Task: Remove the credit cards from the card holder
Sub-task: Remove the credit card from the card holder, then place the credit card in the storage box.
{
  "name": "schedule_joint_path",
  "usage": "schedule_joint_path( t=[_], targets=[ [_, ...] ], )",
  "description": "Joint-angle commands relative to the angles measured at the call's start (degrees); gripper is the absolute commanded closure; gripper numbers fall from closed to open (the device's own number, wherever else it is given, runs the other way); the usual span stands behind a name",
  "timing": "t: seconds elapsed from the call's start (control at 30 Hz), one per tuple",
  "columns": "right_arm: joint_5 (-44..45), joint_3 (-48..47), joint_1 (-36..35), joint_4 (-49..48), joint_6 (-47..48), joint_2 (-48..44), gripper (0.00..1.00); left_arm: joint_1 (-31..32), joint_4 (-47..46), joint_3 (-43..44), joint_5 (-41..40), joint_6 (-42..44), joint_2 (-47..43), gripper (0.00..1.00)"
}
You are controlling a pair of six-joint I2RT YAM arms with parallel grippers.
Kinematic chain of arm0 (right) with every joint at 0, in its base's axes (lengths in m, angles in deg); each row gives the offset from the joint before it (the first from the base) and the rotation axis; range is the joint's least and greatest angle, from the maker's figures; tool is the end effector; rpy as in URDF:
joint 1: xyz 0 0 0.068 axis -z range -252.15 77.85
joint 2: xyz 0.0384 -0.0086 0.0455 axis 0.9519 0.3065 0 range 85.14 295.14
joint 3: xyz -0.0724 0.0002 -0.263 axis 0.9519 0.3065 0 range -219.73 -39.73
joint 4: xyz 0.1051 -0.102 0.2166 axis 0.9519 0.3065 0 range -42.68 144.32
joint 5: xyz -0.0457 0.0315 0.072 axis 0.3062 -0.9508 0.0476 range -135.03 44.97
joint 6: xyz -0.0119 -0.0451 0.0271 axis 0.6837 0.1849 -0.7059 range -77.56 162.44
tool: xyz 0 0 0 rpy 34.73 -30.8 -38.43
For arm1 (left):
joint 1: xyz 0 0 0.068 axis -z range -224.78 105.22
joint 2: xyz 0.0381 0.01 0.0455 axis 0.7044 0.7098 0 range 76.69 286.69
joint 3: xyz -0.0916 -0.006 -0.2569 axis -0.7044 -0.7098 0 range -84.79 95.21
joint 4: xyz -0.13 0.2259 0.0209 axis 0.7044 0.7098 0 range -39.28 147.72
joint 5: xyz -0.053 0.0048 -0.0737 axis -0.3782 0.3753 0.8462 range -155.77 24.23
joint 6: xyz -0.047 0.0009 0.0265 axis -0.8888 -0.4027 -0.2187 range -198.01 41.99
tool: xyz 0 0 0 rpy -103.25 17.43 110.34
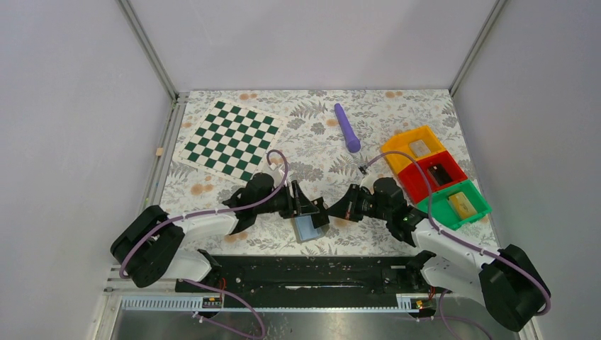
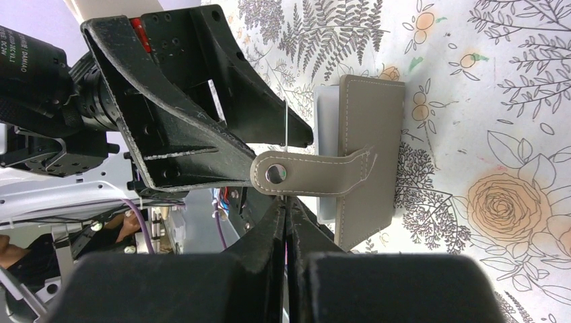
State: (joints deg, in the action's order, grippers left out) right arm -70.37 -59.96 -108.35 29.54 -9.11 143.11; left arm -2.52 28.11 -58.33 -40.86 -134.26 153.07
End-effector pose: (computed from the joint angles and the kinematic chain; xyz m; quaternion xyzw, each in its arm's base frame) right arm 0.1606 0.1365 0.1985 -0.0180 0.8086 0.5176 0.2791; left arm 0.1794 -0.1832 0.1725 0.0098 0.8414 -0.5051 0.1920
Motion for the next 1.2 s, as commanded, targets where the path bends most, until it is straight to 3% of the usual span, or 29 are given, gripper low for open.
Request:
schedule_joint_path(
  t=[0.0, 0.17, 0.53, 0.67, 0.8, 0.97, 1.17],
  targets=[
    [-2.45, 0.69, 0.57, -3.89, -1.02, 0.79, 1.00, -0.23, -5.09, 0.97, 2.20, -0.24, 0.52, 0.52],
    [-2.60, 0.92, 0.62, -3.84, -0.99, 1.17, 1.00, -0.22, -4.20, 1.10, 2.06, -0.64, -0.14, 0.63],
    [-2.91, -0.89, 0.70, -2.49, -0.51, 0.93, 0.97, -0.24, -7.05, 0.88, 2.63, -4.93, -2.93, 1.00],
    [-2.51, -1.33, 0.82, -2.26, -1.08, 0.00, 0.90, -0.18, -6.72, 0.43, 1.31, -6.61, -5.93, 1.00],
    [0.88, -1.12, 0.79, -2.86, -3.40, -2.54, 0.67, -0.24, -6.72, -0.73, -1.78, -9.54, -9.72, 1.00],
    [3.02, -0.31, 0.79, -9.31, -9.31, -4.51, 0.46, -0.23, -11.75, -2.47, -8.66, -16.52, -13.62, 1.00],
    [6.22, 1.03, 0.82, -14.56, -14.19, -6.62, 0.45, -0.19, -26.77, -5.18, -15.12, -22.61, -12.78, 1.00]
  ],
)
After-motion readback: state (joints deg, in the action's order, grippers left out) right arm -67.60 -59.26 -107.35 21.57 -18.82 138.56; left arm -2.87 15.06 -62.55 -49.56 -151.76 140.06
